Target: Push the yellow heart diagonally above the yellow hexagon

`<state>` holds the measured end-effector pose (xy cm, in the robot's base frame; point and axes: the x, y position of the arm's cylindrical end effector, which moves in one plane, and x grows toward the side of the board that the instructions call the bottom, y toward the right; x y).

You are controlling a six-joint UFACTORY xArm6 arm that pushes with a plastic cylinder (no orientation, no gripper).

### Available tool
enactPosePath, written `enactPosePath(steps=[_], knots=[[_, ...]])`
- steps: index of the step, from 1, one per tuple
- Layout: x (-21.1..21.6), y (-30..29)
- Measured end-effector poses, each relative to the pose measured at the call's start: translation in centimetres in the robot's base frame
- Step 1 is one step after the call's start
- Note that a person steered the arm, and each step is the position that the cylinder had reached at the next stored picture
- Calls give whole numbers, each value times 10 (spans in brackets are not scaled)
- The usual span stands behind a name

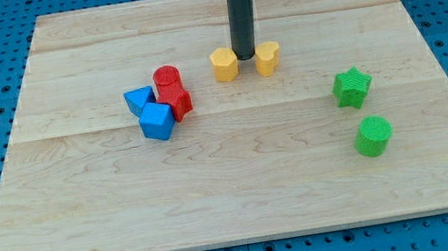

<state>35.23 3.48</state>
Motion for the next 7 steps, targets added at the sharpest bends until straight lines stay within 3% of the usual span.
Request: enactPosePath(steps=[1, 2, 3, 4, 5, 7], knots=[[8, -59], [2, -68], [-42, 7], [-32, 96], [-2, 96], [-2, -49]])
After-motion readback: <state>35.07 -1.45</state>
